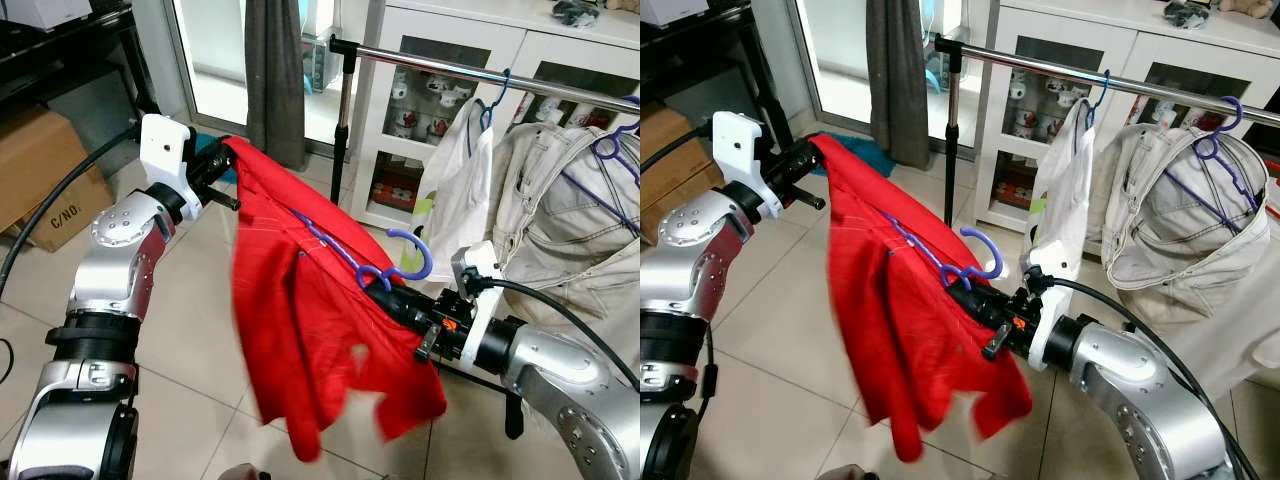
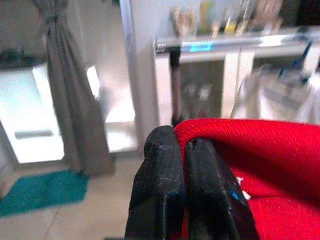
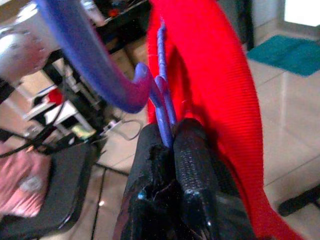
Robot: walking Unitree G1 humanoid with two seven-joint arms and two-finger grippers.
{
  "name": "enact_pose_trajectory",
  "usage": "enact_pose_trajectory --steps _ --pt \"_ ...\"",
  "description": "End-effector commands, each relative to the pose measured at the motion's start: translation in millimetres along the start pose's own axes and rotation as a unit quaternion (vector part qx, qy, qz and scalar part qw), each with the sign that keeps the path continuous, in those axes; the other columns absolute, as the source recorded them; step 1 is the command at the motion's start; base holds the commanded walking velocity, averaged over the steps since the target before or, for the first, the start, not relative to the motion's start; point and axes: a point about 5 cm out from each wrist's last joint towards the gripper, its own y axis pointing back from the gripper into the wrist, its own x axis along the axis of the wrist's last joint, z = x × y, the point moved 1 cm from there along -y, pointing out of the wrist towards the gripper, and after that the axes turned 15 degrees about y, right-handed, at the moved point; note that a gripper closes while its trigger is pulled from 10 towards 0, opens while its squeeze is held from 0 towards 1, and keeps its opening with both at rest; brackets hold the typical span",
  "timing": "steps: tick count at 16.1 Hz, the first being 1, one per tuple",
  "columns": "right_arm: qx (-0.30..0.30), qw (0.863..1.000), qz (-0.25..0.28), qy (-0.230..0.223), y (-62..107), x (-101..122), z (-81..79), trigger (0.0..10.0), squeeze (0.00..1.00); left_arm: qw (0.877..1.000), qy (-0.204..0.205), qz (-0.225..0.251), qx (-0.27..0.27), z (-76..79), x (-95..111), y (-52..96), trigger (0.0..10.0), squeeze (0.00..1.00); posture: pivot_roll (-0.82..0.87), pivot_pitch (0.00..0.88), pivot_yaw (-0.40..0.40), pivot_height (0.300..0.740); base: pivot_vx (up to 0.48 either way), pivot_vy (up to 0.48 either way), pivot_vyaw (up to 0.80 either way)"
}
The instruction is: Hang hanger
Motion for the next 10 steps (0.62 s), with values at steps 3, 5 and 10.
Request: enact_pose_trajectory --steps 3,5,10 --pt "-0.026 0.999 0.013 -0.027 13.9 1 11.7 0.0 0.0 0.996 -0.042 -0.035 0.07 -29.4 0 4.8 0.0 0.0 -0.12 0.0 0.008 0.74 0.0 0.0 0.0" --pt "-0.013 0.998 0.05 -0.042 10.6 11 5.7 0.0 0.0 0.996 -0.027 -0.049 0.067 -20.0 -14 -2.6 0.0 0.0 -0.12 0.0 0.009 0.74 0.0 0.0 0.0" --pt "0.025 0.999 0.031 -0.037 5.9 6 -8.5 0.0 0.0 0.994 0.106 0.006 0.024 5.4 -13 -18.4 0.0 0.0 -0.12 0.0 0.007 0.74 0.0 0.0 0.0"
